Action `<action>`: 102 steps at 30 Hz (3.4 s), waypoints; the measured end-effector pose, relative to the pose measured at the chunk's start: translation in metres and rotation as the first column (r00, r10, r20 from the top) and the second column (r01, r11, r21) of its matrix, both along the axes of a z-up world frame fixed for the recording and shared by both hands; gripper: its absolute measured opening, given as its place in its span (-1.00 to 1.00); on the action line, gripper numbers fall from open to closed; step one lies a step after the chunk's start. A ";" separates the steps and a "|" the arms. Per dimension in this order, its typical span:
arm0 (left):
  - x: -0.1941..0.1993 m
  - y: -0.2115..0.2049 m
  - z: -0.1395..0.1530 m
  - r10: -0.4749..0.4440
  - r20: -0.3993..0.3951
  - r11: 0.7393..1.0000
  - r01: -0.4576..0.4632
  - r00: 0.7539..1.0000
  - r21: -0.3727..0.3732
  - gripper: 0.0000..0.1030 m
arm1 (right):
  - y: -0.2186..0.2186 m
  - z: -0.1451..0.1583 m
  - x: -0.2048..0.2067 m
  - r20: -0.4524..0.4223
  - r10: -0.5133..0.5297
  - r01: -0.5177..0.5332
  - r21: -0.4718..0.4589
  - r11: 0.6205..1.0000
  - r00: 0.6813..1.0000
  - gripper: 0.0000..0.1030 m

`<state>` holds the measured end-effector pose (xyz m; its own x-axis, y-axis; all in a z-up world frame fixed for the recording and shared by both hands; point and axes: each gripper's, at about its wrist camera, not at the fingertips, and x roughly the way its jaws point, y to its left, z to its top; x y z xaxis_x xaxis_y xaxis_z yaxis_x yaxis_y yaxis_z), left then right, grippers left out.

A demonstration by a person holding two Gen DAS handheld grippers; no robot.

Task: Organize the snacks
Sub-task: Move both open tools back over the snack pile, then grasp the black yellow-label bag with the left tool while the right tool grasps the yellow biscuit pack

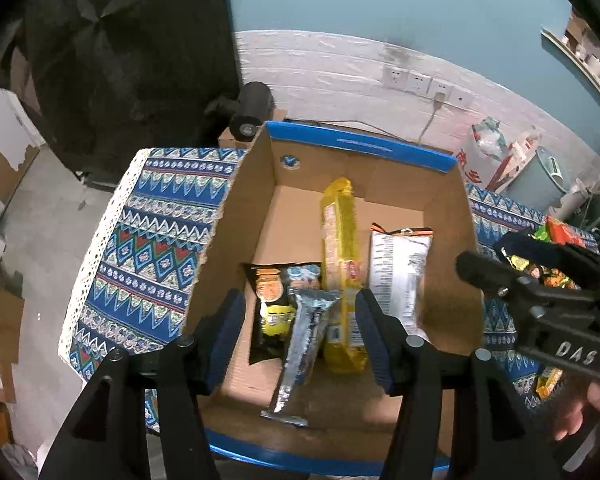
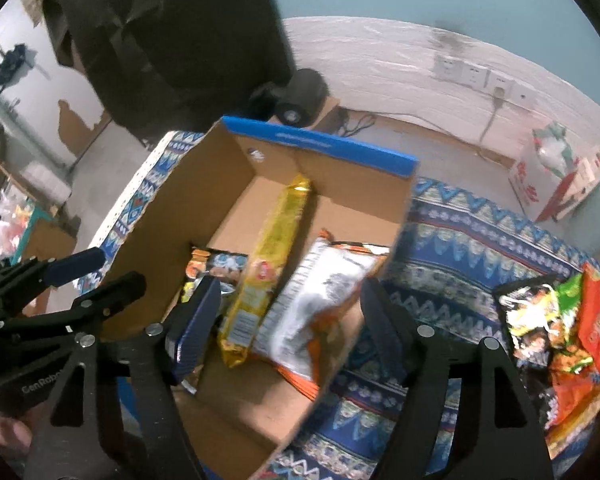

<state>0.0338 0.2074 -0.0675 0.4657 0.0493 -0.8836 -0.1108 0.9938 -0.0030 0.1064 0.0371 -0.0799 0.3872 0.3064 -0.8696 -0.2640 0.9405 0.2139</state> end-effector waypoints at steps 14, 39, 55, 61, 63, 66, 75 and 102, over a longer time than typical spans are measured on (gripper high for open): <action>-0.001 -0.073 0.006 -0.146 -0.007 0.989 0.146 0.989 0.010 0.29 | -0.090 0.011 -0.030 -0.006 -0.171 0.170 -0.062 0.984 0.985 0.53; -0.005 -0.207 -0.034 -0.358 -0.142 0.933 0.361 0.923 -0.004 0.38 | -0.254 -0.022 -0.104 -0.076 -0.458 0.445 -0.141 0.884 0.886 0.53; 0.001 -0.247 -0.078 -0.402 -0.223 0.912 0.411 0.888 -0.005 0.38 | -0.304 -0.080 -0.130 -0.217 -0.584 0.563 -0.156 0.812 0.782 0.53; 0.006 -0.250 -0.090 -0.395 -0.243 0.912 0.410 0.886 0.010 0.38 | -0.301 -0.094 -0.126 -0.211 -0.585 0.560 -0.170 0.811 0.783 0.41; 0.007 -0.250 -0.093 -0.391 -0.252 0.913 0.407 0.885 0.011 0.38 | -0.299 -0.096 -0.126 -0.210 -0.573 0.551 -0.157 0.820 0.792 0.05; 0.009 -0.250 -0.097 -0.388 -0.261 0.915 0.403 0.884 0.006 0.38 | -0.295 -0.093 -0.129 -0.184 -0.553 0.537 -0.130 0.833 0.813 -0.26; 0.016 -0.260 -0.094 -0.386 -0.248 0.917 0.399 0.888 0.003 0.38 | -0.302 -0.064 -0.134 -0.061 -0.555 0.542 -0.153 0.826 0.829 -0.43; 0.109 -0.280 -0.098 -0.177 -0.254 0.971 0.127 0.951 -0.202 0.52 | -0.323 -0.029 -0.063 0.009 -0.322 0.314 -0.241 0.918 0.947 -0.43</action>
